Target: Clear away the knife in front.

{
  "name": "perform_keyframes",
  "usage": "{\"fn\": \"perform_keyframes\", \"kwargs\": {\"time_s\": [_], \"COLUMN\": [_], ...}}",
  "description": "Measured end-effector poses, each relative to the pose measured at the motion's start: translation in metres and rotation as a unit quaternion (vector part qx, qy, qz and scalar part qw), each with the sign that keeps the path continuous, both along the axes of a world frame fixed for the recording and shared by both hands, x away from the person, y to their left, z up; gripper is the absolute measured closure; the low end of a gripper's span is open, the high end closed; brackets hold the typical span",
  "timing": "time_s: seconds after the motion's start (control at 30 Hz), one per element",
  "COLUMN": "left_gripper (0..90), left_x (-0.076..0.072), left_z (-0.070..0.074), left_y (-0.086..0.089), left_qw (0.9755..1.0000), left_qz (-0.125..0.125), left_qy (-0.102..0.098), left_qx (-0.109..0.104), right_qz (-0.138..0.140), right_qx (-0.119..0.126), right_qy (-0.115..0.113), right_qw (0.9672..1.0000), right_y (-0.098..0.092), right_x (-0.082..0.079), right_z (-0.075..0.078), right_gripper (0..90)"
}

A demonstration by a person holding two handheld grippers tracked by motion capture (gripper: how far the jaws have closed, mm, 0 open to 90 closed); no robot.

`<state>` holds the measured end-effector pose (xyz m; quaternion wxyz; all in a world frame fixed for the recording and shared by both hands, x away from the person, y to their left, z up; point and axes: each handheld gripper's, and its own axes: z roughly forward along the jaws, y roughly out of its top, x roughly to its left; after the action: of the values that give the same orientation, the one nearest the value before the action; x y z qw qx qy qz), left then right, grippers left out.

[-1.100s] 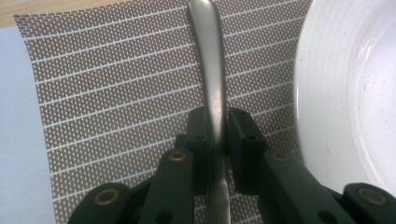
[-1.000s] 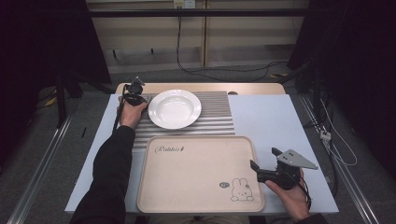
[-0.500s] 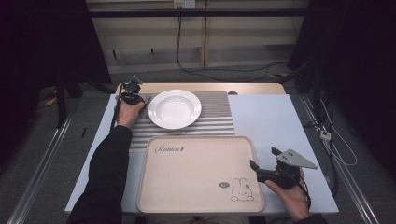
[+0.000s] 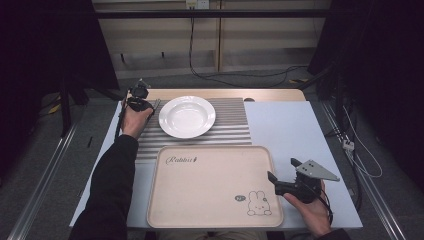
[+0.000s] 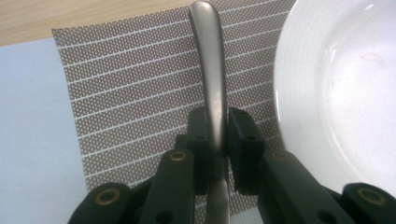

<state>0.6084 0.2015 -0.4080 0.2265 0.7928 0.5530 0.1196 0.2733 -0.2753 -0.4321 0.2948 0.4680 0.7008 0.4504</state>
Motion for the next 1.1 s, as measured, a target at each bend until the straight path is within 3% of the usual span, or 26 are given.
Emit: {"fn": "perform_keyframes", "kwargs": {"time_s": [0.3,0.73,0.97,1.1], "left_gripper": [79.9,79.9,79.8,79.8], "left_x": [-0.014,-0.029,-0.04,-0.048], "left_z": [0.016,0.022,0.028,0.033], "left_y": [0.01,0.02,0.02,0.016], "left_qw": [0.9998,0.9997,0.9992,0.9989], "left_qz": [-0.007,-0.007,-0.012,-0.024], "left_qy": [-0.016,-0.024,-0.033,-0.038], "left_qx": [-0.009,-0.007,-0.019,-0.012], "right_qz": [0.001,0.0,0.001,0.001], "right_qx": [-0.002,-0.003,-0.003,-0.004], "right_qy": [-0.003,-0.004,-0.002,-0.002], "right_qw": [1.0,1.0,1.0,1.0], "right_y": [0.0,0.0,0.001,0.001], "right_x": [-0.001,-0.001,-0.001,-0.001], "right_z": [0.001,0.001,0.001,0.001], "right_gripper": [7.9,7.9,8.0,8.0]}}
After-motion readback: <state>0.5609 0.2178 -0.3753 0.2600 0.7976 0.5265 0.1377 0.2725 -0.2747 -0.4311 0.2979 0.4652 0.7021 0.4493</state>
